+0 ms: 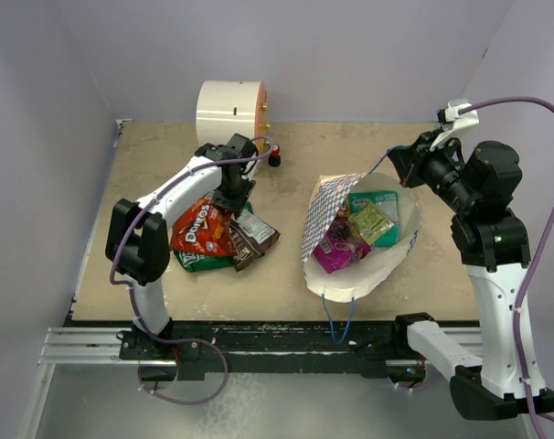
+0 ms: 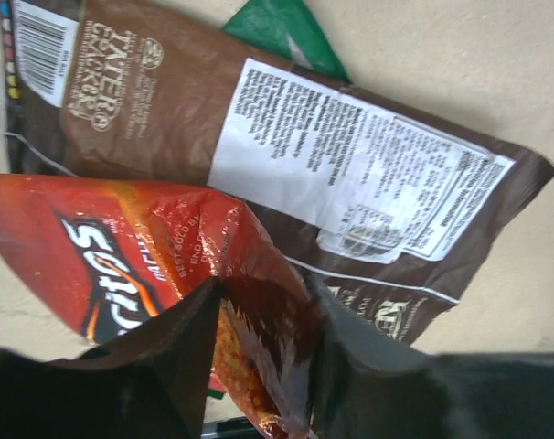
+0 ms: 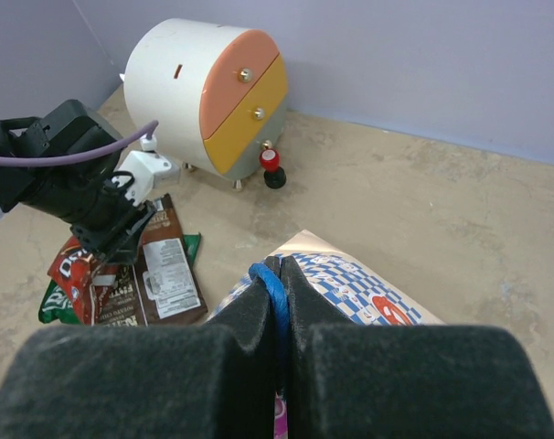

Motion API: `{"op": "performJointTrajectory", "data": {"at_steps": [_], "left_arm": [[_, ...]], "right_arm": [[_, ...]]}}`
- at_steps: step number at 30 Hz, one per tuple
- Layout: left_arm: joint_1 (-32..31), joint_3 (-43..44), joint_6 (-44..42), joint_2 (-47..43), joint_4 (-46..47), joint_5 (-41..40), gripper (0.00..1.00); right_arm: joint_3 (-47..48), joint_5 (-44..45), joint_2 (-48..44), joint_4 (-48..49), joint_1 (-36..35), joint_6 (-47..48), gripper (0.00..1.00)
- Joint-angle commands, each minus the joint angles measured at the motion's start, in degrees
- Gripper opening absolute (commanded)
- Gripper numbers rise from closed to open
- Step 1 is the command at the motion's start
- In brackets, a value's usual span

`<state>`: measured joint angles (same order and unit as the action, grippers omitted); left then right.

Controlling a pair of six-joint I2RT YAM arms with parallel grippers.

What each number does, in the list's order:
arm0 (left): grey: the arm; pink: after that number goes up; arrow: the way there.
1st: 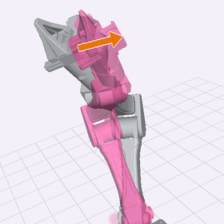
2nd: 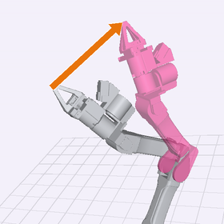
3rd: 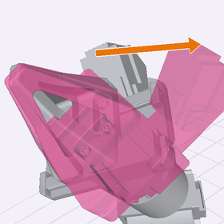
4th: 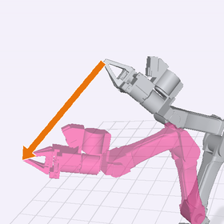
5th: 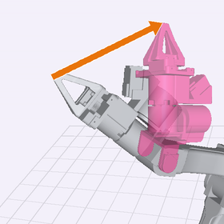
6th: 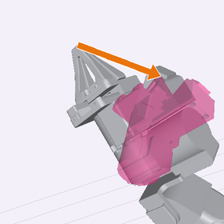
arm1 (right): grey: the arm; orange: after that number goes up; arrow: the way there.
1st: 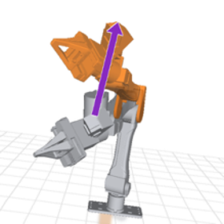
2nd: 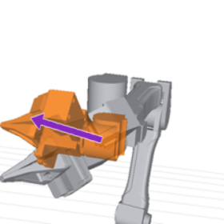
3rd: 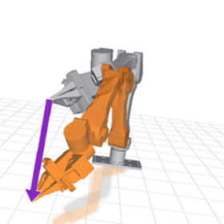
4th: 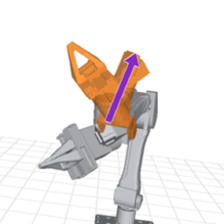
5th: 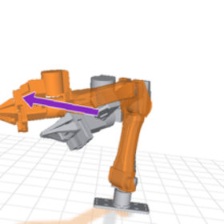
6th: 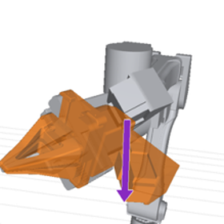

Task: Take the snacks out of the paper bag
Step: Place the snack at the center of the board.

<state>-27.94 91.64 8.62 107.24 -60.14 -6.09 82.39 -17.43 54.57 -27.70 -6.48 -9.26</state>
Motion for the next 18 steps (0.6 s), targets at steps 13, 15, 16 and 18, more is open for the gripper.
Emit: {"op": "performJointTrajectory", "data": {"at_steps": [13,15,16,18], "left_arm": [[-0.2,-1.2,13.8,-20.6,10.2,16.3,0.99],[-0.8,-3.7,18.0,-24.2,14.4,20.1,0.99],[-1.4,-5.2,20.0,-26.1,17.0,21.5,0.99],[-4.0,-7.9,23.4,-29.6,22.9,22.6,0.99]], "right_arm": [[1.9,0.0,-1.9,5.5,-0.3,-1.0,0.00],[1.5,-0.2,-2.0,6.0,-0.3,-1.3,0.00],[1.3,-0.4,-2.0,6.3,-0.3,-1.6,0.00],[1.2,-0.5,-1.8,6.5,-0.3,-1.8,0.00]]}}
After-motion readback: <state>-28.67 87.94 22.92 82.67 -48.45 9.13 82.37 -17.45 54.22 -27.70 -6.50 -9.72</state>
